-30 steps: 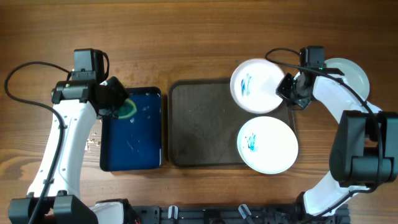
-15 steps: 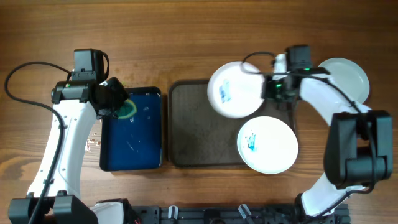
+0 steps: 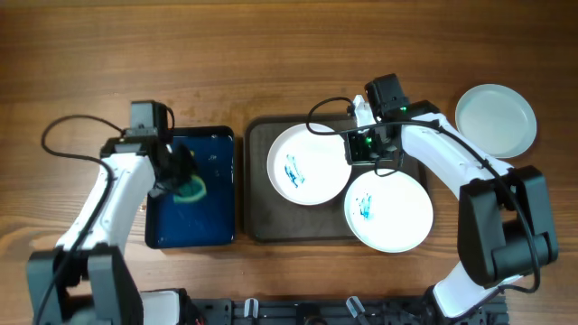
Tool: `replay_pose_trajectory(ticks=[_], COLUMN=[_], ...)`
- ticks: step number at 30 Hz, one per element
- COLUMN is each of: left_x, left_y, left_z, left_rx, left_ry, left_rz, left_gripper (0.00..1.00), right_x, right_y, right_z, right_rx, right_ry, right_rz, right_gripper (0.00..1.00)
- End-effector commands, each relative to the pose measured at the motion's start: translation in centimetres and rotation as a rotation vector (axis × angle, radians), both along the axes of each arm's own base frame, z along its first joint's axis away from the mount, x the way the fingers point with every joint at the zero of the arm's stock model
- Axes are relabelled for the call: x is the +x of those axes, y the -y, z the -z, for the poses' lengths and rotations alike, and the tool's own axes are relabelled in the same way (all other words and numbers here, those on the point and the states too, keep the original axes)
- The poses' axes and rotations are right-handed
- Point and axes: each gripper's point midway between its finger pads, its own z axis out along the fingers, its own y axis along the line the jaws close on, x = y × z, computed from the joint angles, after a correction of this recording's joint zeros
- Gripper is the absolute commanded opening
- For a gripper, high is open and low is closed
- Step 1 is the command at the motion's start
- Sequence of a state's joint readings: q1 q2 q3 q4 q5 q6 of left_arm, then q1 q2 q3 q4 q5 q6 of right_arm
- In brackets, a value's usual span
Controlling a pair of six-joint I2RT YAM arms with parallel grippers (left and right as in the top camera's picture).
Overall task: Clean dirty plates on tray and stack at the side
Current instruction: 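Pull the gripped plate onto the tray center with the right gripper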
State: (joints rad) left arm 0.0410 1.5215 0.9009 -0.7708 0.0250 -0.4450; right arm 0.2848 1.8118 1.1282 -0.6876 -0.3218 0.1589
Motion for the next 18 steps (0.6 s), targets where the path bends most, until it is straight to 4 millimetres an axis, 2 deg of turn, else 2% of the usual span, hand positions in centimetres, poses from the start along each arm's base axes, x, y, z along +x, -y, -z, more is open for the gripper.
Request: replay_pose_trajectory(ticks=[1, 8, 11, 14, 18], left_x=[-0.5, -0.1, 0.0, 0.8, 1.5], left_y=[0.8, 1.4, 1.4, 1.5, 1.3], left_z=[2.0, 4.4, 4.4, 2.6, -1.6], left_rx=[-0.035, -0.071, -0.072, -0.073, -0.058], left_ry=[-0.032, -0.071, -0.066, -0.005, 0.12], left_rz=[0.033, 0.039, 0.035, 0.03, 0.03], left_gripper=[0.04, 0.04, 0.04, 0.04, 0.04], right_x=[0.5, 0.3, 0.3, 0.3, 0.3], right_y=[-0.8, -0.9, -0.9, -0.9, -0.9], right_z=[-1.7, -1.7, -1.7, -1.7, -1.7], right_rx=[0.039, 0.045, 0.044, 0.044, 0.044], right_ry=[0.037, 0.034, 0.033, 0.033, 0.034], right_rz=[-0.016, -0.036, -0.037, -0.037, -0.039], right_gripper=[0.05, 0.05, 0.05, 0.05, 0.05])
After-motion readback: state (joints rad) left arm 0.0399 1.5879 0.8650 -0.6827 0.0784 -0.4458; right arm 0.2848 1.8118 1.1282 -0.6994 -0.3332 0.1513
